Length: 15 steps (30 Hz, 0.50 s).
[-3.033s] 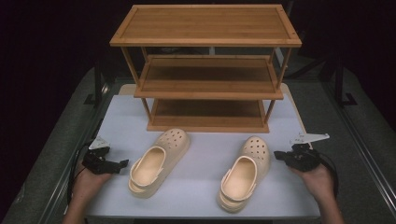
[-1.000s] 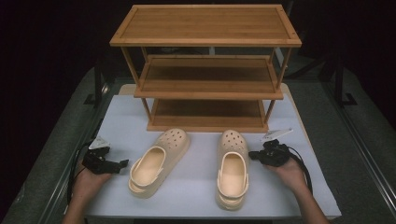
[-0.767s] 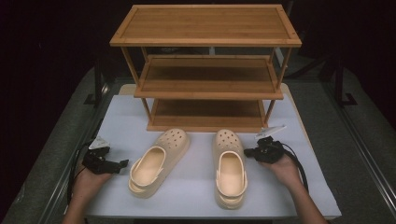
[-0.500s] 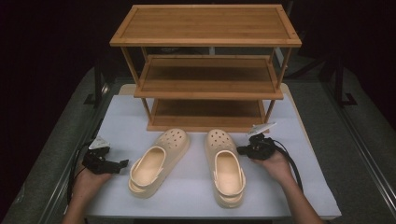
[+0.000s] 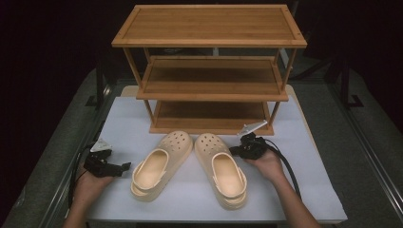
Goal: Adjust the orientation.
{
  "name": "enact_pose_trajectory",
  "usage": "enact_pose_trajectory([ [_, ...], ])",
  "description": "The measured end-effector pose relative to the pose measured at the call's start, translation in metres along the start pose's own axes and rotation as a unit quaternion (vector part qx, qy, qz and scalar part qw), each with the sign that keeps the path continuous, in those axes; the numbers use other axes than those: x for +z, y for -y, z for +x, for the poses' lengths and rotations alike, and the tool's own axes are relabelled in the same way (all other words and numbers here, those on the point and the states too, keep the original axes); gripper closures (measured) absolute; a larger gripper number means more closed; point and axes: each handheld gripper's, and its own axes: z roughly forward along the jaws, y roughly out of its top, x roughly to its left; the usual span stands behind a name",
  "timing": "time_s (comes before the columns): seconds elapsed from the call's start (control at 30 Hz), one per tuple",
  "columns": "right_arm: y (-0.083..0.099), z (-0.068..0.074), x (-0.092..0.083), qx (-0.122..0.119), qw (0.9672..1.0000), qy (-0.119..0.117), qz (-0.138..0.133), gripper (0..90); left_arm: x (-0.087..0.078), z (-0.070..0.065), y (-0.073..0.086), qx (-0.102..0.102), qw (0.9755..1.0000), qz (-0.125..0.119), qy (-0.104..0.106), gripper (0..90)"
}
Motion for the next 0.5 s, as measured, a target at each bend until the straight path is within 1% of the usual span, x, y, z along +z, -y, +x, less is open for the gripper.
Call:
enact_pose_trajectory([
  [0.13,-0.004,0.002,0.003,-0.005,1.0000,0.003,0.004,89.8,0.000,0.000,0.000,-0.001,1.0000,-0.001,0.000,0.0],
  [0.23,-0.002,0.001,0.002,0.003,1.0000,-0.004,0.000,89.7,0.000,0.000,0.000,-0.001,1.0000,-0.001,0.000,0.0],
  [0.3,0.000,0.000,0.000,0.004,1.0000,-0.004,-0.003,88.8,0.000,0.000,0.000,-0.001,1.0000,-0.001,0.000,0.0],
  [0.43,0.004,-0.002,-0.012,0.011,0.9998,0.008,-0.017,83.0,0.000,0.000,0.000,-0.001,1.0000,-0.001,0.000,0.0],
  [0.5,0.008,-0.003,-0.020,0.028,0.9993,0.015,-0.022,79.3,0.000,0.000,0.000,-0.001,1.0000,-0.001,0.000,0.0],
])
